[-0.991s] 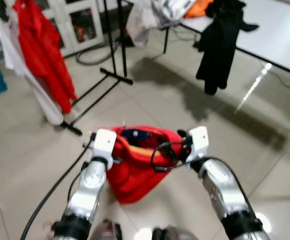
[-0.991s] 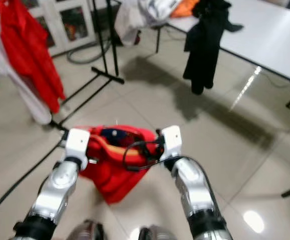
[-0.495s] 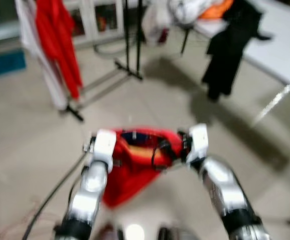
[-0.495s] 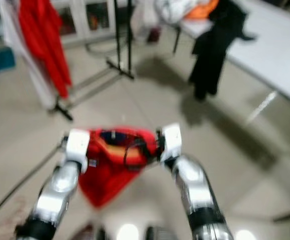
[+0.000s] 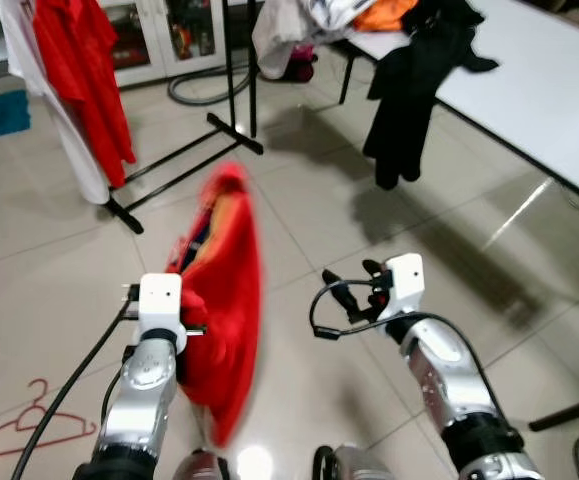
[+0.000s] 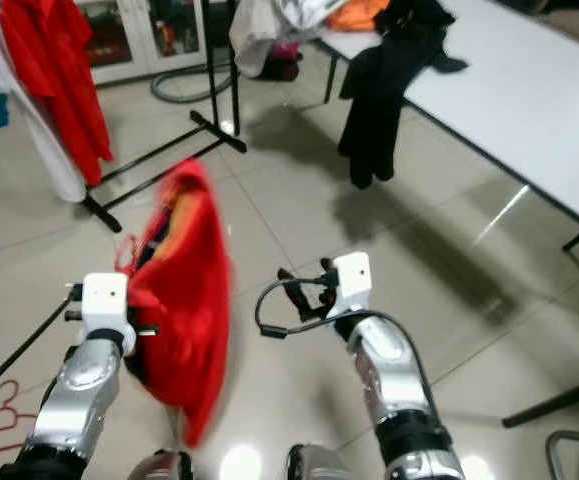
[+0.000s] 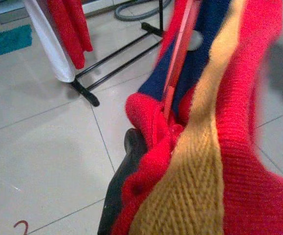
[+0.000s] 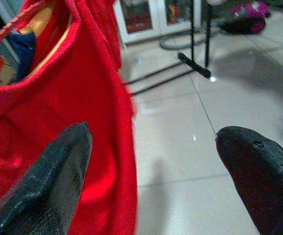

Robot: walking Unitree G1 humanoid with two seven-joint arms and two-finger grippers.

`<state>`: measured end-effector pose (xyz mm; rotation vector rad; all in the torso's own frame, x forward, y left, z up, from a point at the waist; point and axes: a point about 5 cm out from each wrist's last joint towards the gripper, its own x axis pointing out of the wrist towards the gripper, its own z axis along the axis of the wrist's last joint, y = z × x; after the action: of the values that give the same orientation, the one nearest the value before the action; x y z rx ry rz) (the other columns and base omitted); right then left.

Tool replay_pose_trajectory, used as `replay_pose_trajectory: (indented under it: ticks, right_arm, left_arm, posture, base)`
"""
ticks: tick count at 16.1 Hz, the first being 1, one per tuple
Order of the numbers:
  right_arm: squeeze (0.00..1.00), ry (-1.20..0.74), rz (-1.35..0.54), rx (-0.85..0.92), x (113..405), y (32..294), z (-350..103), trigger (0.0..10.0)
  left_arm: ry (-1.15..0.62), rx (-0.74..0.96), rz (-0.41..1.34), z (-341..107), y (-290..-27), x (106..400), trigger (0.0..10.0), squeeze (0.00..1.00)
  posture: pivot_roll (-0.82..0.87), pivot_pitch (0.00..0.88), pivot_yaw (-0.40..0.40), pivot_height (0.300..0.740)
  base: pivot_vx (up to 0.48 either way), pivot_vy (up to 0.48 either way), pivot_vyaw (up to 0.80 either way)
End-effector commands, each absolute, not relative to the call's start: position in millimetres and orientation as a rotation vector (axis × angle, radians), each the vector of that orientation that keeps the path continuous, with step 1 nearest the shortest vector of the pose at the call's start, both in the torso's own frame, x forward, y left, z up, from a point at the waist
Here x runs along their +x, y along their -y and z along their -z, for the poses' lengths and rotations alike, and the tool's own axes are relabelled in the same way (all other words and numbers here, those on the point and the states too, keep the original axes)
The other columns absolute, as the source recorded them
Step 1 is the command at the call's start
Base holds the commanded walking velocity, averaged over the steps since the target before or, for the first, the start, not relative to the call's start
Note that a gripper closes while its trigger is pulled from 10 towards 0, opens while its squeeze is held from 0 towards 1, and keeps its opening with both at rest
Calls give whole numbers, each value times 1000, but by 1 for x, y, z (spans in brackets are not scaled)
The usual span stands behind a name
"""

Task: Hang hanger

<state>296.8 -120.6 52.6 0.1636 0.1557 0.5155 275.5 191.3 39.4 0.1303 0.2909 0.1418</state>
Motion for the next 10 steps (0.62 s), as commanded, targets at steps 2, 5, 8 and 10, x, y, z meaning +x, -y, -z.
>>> replay_pose_trajectory:
  ticks: [2, 5, 8, 10]
  right_arm:
    - [227, -154, -536, 156, 297, 115, -52, 10000]
    - [239, -159, -582, 163, 297, 111, -52, 10000]
    - [180, -168, -583, 166, 300, 108, -52, 10000]
    - [129, -167, -608, 152, 300, 105, -52, 10000]
  left_arm:
    - [-178, 158, -113, -58, -183, 284, 10000, 0]
    - [-126, 198, -47, -66, -171, 282, 10000, 0]
    - [-152, 183, -53, -60, -168, 278, 10000, 0]
    - [-152, 186, -47, -60, -170, 279, 10000, 0]
  posture:
    - [-33, 133, -43, 740]
    - [-17, 136, -56, 740]
    - [-2, 124, -64, 740]
    - [1, 120, -66, 740]
  base:
    - [0, 0, 0]
    - [0, 0, 0]
    - [0, 0, 0]
    - [0, 0, 0]
